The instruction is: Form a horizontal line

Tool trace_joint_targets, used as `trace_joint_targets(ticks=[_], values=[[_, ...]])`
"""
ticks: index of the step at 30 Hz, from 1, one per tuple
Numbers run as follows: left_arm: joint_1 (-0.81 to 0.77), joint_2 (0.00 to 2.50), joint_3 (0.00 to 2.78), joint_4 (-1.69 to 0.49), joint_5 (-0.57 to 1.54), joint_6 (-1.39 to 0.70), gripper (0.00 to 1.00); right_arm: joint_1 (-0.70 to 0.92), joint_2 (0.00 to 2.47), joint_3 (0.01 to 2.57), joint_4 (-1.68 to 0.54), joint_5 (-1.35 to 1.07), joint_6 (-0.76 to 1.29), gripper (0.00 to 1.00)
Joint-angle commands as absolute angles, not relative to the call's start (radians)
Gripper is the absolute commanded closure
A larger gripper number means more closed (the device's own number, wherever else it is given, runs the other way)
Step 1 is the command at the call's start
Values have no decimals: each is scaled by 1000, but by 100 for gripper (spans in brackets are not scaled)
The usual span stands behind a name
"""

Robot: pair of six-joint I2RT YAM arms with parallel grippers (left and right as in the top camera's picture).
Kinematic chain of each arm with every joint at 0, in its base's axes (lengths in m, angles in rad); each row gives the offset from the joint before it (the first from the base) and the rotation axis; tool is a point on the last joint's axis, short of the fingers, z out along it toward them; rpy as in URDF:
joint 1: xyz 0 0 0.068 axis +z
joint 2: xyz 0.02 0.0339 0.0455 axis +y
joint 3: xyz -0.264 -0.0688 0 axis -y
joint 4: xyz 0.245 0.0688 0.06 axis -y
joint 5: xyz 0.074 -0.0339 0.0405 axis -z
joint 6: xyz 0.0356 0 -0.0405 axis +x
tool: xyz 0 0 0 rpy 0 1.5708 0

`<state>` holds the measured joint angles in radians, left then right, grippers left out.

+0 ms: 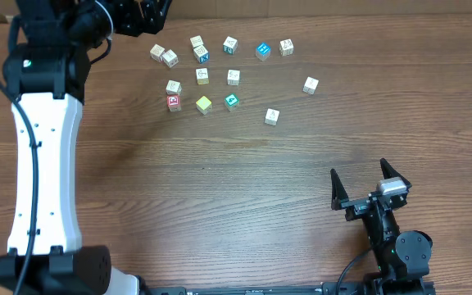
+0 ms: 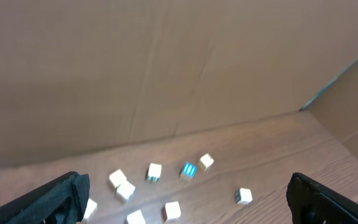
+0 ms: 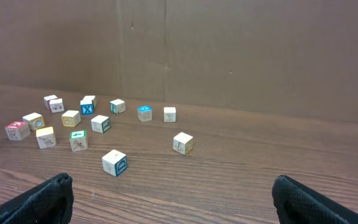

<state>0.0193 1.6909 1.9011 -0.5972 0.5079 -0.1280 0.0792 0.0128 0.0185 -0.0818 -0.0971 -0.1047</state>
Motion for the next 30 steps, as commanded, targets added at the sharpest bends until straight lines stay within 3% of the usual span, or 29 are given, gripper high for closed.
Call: trace_joint_targets(ticks=[1,18,27,28,29,30], values=[[19,1736,1925,-619,479,-127,0,76,3,8,-77,-96,-106,0],[19,1839,1925,-674,471,-127,0,76,3,8,-77,-96,-106,0],[19,1842,1924,-809,459,-127,0,76,3,8,-77,-96,-106,0],[19,1843,1924,-811,460,-127,14,76,3,8,-77,-96,-106,0],[19,1843,1924,-815,459,-127,35,76,3,8,-77,-96,-106,0],[19,1844,1922,-815,460,-127,65,76,3,8,-77,-96,-106,0]])
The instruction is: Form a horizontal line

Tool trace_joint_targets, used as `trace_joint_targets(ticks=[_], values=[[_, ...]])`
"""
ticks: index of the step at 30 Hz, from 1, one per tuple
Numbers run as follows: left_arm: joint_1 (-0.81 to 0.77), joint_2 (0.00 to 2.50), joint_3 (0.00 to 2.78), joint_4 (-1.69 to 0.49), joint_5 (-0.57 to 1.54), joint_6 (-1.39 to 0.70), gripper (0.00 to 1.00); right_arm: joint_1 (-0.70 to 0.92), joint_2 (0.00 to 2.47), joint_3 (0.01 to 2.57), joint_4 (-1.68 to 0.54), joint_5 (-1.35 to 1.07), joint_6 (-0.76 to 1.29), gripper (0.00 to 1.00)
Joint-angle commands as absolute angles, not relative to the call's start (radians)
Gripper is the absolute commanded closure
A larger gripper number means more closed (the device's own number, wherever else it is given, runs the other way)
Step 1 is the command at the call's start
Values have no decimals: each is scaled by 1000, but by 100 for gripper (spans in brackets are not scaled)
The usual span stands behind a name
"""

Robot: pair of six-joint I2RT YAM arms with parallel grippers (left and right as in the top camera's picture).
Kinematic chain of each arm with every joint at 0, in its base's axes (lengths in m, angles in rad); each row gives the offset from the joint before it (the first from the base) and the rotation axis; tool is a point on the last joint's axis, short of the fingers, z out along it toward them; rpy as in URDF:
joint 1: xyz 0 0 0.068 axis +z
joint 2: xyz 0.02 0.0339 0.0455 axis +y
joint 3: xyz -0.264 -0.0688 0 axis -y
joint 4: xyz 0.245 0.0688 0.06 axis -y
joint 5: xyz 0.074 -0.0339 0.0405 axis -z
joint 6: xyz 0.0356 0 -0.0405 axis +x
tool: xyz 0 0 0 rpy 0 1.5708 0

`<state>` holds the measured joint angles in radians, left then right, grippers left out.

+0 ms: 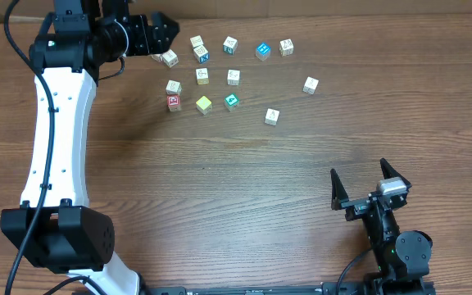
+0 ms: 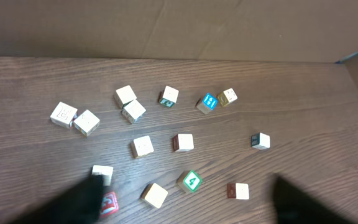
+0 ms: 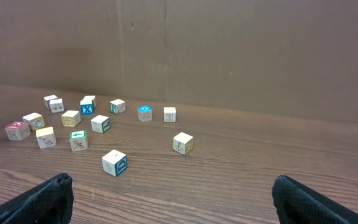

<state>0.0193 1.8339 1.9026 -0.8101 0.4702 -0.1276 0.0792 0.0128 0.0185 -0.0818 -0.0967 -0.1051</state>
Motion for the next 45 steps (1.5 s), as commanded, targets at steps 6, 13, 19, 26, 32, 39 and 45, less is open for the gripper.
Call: trace_joint_targets(ticks=[6,13,19,26,32,39,45], values=[[19,1844,1919,-818,460,-128,96,76,3,8,-77,-96,-106,0],[18,1844,1917,-818,460,-127,96,76,3,8,-77,-96,-106,0],[18,1844,1916,-819,460,-127,96,76,3,8,-77,-96,-106,0],[18,1844,1890,-803,455,-128,91,76,3,8,-77,-96,-106,0],[18,1844,1882,-804,366,-137,90,76,3,8,-77,-96,-106,0],[18,1844,1882,-809,361,-139,89,76,3,8,-77,-96,-106,0],[18,1844,1881,-812,361,-139,87,76,3,8,-77,-96,-106,0]])
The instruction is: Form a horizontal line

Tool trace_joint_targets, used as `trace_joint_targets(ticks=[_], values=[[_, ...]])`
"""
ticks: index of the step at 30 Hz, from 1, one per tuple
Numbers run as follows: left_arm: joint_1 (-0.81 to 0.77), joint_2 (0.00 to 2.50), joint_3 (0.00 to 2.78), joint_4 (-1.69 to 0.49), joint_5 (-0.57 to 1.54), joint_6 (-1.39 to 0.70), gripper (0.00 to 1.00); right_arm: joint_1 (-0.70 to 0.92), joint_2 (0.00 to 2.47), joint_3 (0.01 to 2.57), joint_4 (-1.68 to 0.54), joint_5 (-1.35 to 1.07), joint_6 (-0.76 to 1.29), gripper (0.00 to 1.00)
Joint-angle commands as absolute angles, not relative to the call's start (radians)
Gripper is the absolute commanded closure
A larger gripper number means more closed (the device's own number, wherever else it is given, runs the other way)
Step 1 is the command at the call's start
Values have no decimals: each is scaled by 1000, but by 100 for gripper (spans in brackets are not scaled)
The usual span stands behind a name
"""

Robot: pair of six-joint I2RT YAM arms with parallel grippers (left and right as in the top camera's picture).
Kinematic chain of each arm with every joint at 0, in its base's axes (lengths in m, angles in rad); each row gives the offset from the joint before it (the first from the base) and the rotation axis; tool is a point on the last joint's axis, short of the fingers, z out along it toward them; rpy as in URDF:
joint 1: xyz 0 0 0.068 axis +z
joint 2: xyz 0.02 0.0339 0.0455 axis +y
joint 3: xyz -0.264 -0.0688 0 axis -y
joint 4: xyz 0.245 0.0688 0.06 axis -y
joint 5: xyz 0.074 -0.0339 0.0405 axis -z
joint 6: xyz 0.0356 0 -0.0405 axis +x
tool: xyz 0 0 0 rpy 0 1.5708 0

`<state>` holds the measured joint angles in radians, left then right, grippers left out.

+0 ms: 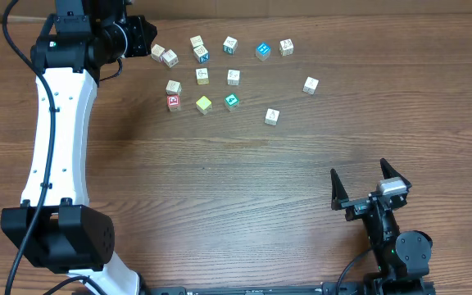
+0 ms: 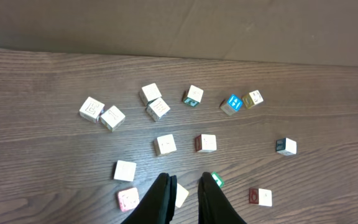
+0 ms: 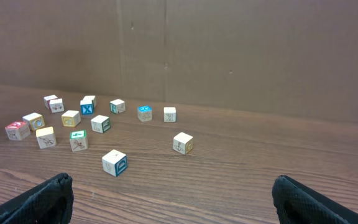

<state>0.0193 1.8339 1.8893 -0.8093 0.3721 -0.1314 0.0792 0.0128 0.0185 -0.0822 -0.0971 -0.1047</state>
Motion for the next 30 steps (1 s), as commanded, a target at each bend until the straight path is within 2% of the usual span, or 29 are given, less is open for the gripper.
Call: trace_joint_targets(ticks=[1,9,11,14,16,30], values=[[18,1844,1881,-812,361,-139,88,76,3,8,-77,-96,-106,0],[18,1844,1881,-817,361,-139,83,76,3,8,-77,-96,-106,0],[18,1844,1881,-819,358,-139,78,76,3,8,-77,-96,-106,0],[18,1844,1881,-820,358,-139,59,76,3,8,-77,-96,-106,0],[18,1844,1881,-820,358,-139,53,76,3,8,-77,-96,-106,0],[18,1844,1881,-820,355,-138,40,76,3,8,-77,-96,-106,0]])
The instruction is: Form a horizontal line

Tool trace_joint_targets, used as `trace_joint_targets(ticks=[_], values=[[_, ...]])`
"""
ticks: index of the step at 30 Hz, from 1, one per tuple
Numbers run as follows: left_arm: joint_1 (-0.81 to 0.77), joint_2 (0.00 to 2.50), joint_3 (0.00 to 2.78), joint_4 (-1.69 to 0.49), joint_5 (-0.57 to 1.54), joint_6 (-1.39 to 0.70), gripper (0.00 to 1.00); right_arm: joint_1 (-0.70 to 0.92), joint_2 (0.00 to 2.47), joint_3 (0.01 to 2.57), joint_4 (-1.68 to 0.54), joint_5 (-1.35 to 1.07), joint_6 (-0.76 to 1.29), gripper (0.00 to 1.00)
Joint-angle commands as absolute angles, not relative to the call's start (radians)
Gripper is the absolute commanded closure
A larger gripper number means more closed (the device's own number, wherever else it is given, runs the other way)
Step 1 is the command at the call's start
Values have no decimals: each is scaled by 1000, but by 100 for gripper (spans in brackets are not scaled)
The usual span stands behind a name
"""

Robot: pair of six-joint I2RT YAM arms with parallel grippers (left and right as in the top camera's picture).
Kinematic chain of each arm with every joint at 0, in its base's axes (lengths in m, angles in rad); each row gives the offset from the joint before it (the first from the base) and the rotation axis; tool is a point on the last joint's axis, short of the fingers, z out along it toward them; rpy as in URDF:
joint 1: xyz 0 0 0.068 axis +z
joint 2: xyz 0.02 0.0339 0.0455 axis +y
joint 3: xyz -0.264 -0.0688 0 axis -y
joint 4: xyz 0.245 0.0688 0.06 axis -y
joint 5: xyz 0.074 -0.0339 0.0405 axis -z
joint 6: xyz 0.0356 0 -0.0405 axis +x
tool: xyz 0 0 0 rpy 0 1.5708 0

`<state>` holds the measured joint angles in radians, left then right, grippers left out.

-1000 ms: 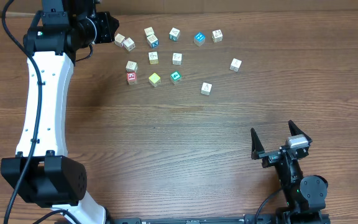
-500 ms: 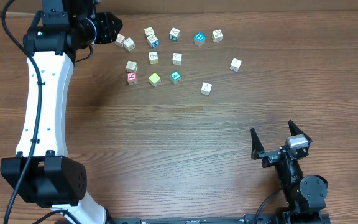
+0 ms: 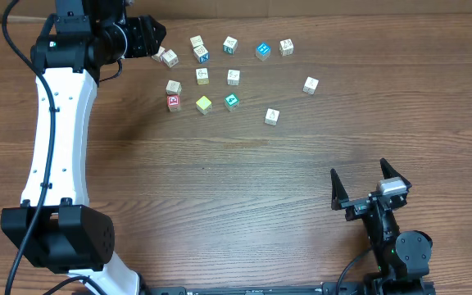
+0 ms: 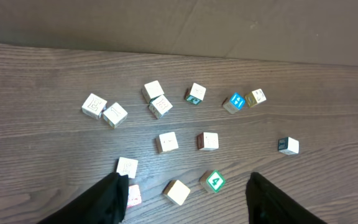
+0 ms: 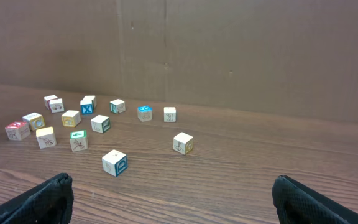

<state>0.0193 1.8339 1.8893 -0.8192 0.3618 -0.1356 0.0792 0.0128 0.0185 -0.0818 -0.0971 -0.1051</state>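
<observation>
Several small wooden letter cubes lie scattered on the far part of the table, among them a red one (image 3: 173, 102), a yellow one (image 3: 204, 104), a green one (image 3: 231, 100) and a blue one (image 3: 262, 51). They form no row. My left gripper (image 3: 147, 38) hovers open at the far left of the cluster, beside a pair of pale cubes (image 3: 169, 57). In the left wrist view the left gripper (image 4: 188, 202) has nothing between its fingers; the green "4" cube (image 4: 214, 181) lies below. My right gripper (image 3: 369, 187) stands open and empty near the front right, far from the cubes.
A brown cardboard wall (image 5: 229, 50) closes the back of the wooden table (image 3: 220, 188). My left arm's white link (image 3: 52, 147) runs along the left side. One cube (image 3: 310, 84) and another (image 3: 272, 116) lie apart on the right.
My left gripper was shut with its fingers together over the cubes; now it is open wide. It sits slightly further right. No cube has moved. The right arm is unchanged.
At first my left gripper was open and faced the back wall above the cubes. Then it pointed down at the cluster, still open. After that it was shut, and now it is open again. The cubes and right arm stayed put.
</observation>
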Motion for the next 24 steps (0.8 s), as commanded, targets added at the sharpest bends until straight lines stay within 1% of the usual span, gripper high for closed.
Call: trace_joint_targets(ticks=[1,15,20,24], values=[[18,1844,1881,-819,355,-139,39,76,3,8,-77,-96,-106,0],[18,1844,1881,-819,355,-139,34,76,3,8,-77,-96,-106,0],[18,1844,1881,-819,355,-138,29,76,3,8,-77,-96,-106,0],[18,1844,1880,-820,355,-138,23,76,3,8,-77,-96,-106,0]])
